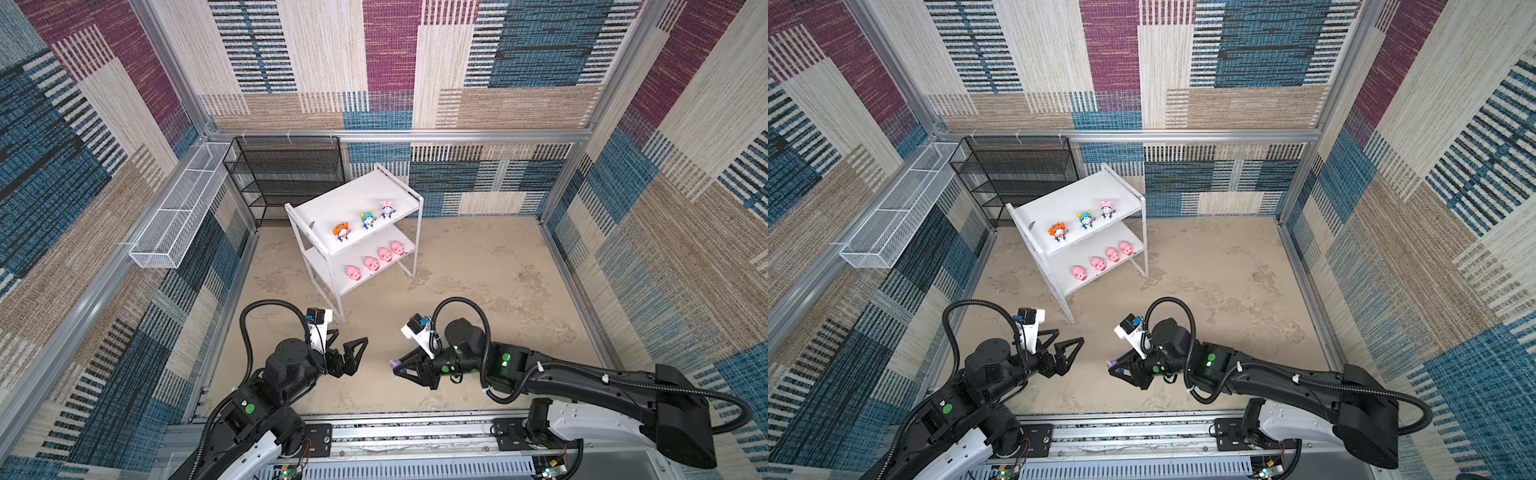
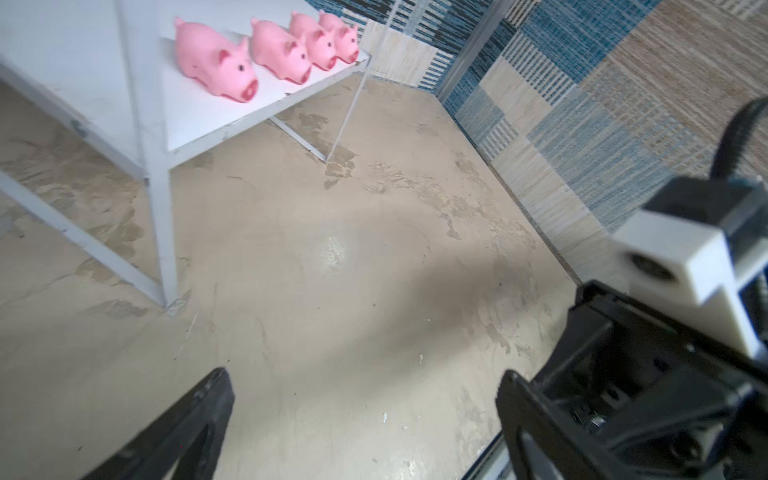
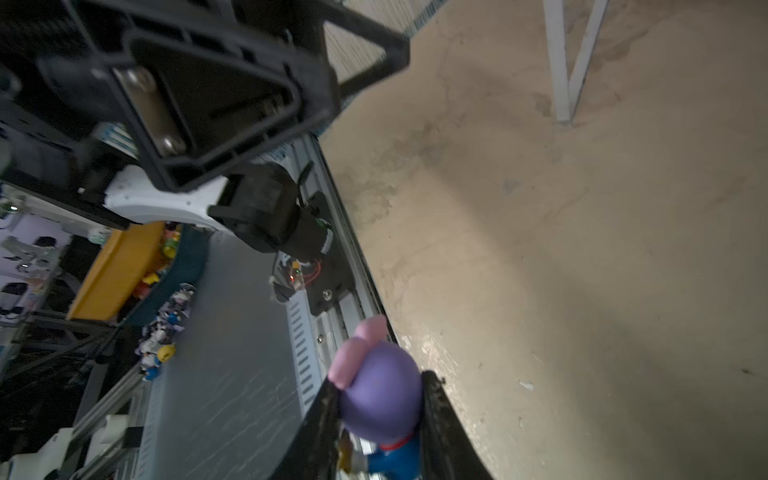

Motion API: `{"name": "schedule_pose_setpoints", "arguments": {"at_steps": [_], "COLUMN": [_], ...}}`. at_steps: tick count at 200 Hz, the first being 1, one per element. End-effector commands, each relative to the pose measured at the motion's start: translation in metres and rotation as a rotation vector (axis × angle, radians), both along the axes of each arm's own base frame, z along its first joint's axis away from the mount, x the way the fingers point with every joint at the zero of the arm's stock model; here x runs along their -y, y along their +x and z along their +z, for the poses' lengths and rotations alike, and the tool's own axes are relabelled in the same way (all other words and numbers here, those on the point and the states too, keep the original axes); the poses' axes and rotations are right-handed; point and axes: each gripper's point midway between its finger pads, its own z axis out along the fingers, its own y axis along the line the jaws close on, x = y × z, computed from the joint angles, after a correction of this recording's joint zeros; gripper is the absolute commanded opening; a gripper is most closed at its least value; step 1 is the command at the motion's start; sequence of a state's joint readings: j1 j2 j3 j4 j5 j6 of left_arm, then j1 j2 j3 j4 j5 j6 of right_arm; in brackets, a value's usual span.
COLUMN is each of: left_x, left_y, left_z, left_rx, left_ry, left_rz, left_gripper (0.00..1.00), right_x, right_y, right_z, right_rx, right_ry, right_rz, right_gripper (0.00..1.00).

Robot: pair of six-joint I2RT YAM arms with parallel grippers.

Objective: Place and organize the plastic toys onto the shelf

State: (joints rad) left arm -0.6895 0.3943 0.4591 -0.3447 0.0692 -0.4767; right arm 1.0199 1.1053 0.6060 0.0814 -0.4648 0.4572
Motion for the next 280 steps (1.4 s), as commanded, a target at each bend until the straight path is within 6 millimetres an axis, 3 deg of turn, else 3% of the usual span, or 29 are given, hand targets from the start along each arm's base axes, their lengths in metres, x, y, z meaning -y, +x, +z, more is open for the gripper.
{"name": "schedule_pose_setpoints", "arguments": {"at_steps": [1, 44, 101, 213, 280], "left_x": [0.032, 0.065, 0.090, 0.101, 0.109], "left_y": [-0.011, -0.036, -0.066, -0.049, -0.044], "left_z": [0.031, 0.052, 0.076, 0.091, 0.097], "left_rx": [0.084, 0.104, 0.120, 0.184, 0.212], "left_ry": [-0.084, -0.215, -0.277, -0.236, -0.238], "left_rz": [-0.191, -0.434, -0.659, -0.584, -0.567], "left_gripper": [0.98, 0.96, 0.86, 0.66, 0.38], "right_x": [-0.004, 0.012, 0.017, 0.018, 0.004], "right_y": [-0.012, -0.012, -0.015, -0.002, -0.004], "right_z": [0.064, 0.102, 0.119, 0.133, 0.122], "right_rx": [-0.008, 0.025, 0.032, 0.093, 0.101], "right_ry": [0.265, 0.418, 0.491, 0.543, 0.512], "right_rz": [0.163, 0.249, 0.271, 0.167, 0.152], "right_gripper": [0.23, 0.23, 0.23, 0.22, 0.23]}}
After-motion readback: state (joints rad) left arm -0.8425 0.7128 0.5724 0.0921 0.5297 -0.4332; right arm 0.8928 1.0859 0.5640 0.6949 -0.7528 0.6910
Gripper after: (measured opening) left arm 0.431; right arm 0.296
